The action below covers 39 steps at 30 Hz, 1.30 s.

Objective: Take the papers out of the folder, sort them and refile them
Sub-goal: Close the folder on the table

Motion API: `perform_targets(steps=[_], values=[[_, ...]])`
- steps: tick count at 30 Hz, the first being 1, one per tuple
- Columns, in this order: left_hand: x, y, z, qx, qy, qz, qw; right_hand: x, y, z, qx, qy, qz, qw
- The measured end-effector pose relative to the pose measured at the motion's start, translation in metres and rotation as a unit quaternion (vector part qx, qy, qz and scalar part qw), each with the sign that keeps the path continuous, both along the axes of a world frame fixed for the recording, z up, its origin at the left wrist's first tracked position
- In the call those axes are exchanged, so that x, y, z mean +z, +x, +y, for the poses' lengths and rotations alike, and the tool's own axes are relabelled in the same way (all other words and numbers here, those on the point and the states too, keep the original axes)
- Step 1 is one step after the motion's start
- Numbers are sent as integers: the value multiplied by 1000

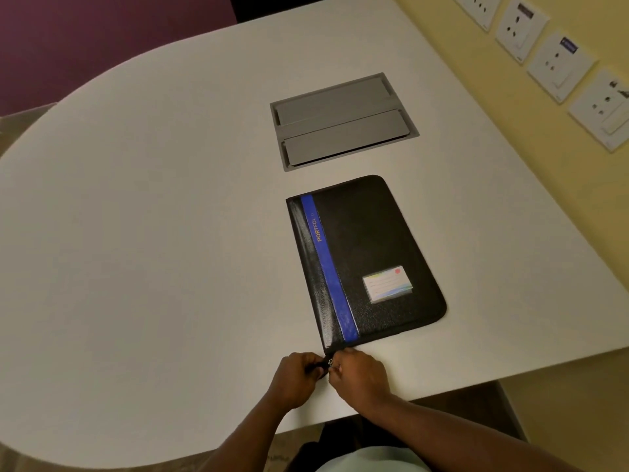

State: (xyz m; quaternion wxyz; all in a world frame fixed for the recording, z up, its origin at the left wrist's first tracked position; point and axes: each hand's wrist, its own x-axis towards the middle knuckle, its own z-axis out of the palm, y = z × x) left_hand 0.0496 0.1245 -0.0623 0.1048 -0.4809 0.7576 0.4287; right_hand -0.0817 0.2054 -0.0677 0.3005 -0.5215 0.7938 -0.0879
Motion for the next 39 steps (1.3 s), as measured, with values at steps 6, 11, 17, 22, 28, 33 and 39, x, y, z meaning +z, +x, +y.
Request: perform_targets(steps=[6,11,17,22,28,33,39], values=[[2,3,1,-42,-124,-23,991,0,-6,-2,70,28,133,988],[0,15,-10,-38,-160,-61,985,8,-55,5,21,81,173,981],[-2,30,-27,-53,-190,-96,976,8,-122,47,-29,67,216,974],[3,38,-28,-132,-215,-112,961,16,-166,46,26,61,259,964],[5,45,-29,-138,-223,-133,956,25,-201,13,107,50,322,939],[5,46,-33,-157,-202,-151,955,13,-221,-15,175,43,349,920],[-3,16,-71,13,-223,-48,974,11,-235,-43,270,-29,320,908]])
